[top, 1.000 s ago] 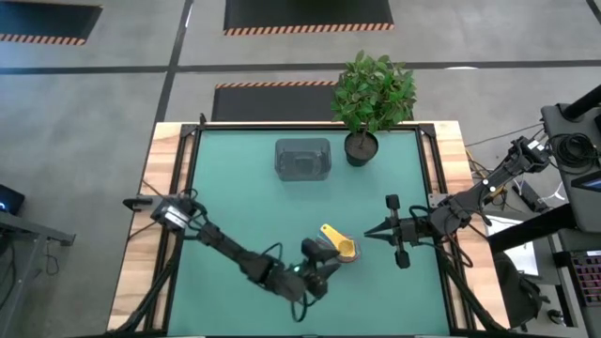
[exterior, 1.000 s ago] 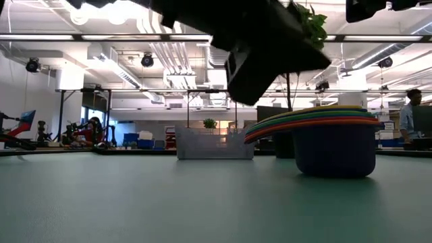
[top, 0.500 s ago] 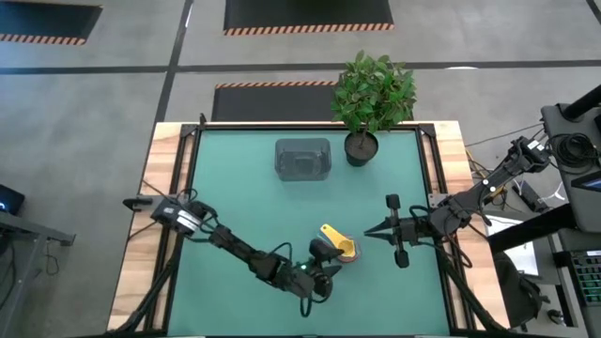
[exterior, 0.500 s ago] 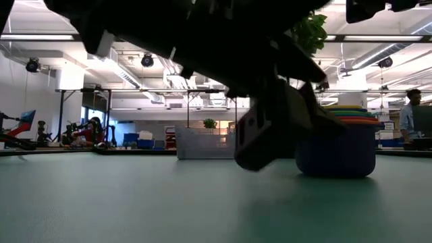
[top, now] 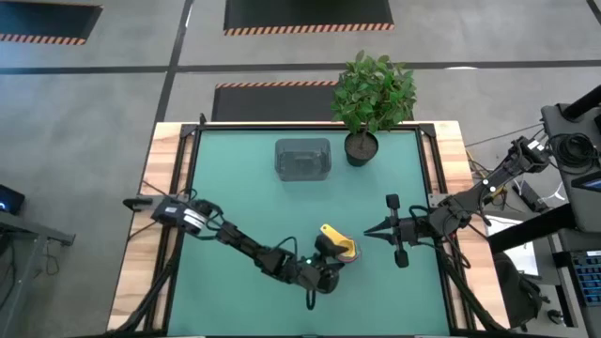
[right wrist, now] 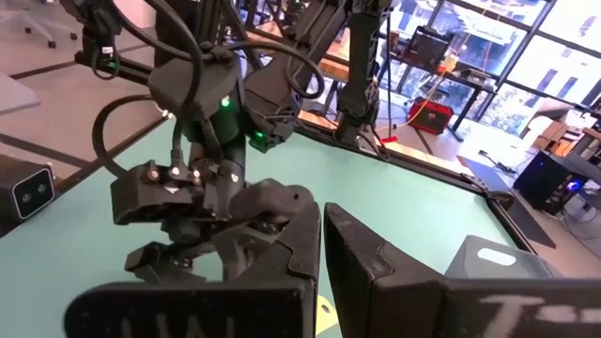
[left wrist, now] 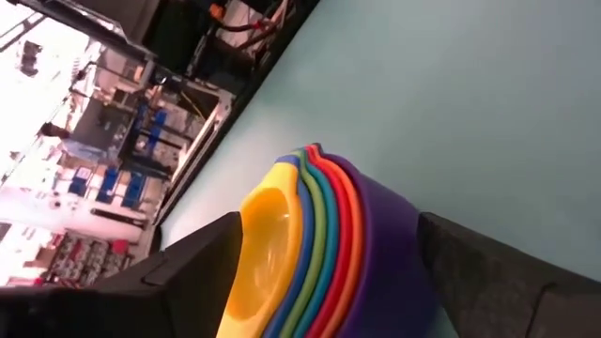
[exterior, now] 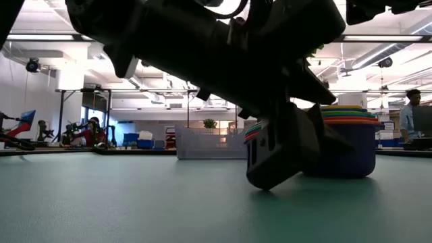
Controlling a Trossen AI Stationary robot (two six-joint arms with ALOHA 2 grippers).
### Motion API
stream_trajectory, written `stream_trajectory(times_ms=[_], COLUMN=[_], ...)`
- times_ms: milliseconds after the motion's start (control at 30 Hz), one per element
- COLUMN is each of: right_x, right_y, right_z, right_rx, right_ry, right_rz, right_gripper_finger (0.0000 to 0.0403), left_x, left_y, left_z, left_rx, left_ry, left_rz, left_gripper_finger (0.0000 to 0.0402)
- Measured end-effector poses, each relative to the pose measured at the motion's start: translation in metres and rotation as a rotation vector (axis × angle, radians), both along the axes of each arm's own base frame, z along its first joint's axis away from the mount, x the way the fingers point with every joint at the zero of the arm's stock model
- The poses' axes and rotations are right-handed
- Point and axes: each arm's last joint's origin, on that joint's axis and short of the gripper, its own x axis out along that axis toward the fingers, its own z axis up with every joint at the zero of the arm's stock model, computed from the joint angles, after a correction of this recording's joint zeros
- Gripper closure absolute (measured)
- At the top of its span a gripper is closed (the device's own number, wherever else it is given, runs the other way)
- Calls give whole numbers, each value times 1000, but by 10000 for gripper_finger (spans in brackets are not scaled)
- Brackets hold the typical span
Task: Nest measuring cups in basket
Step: Put the measuring cup into the bin
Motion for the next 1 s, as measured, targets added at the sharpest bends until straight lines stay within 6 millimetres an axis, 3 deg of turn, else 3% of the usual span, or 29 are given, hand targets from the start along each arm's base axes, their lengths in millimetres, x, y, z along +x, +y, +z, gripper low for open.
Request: stream_trajectory(times_ms=[467,1000], right_x=[0,0], right_y=[-1,-1], right_z=[0,0], right_rx=[-4,-5], right_ry=[0,2], right_rz=[-26,-25], right_gripper_finger=[394,394], left_x=[6,7], left_y=[12,15], left_z=[-10,-11], left_rx=[-75,-86], left_ry=[25,22], left_rz=[-40,-22], left_gripper_finger=[145,267])
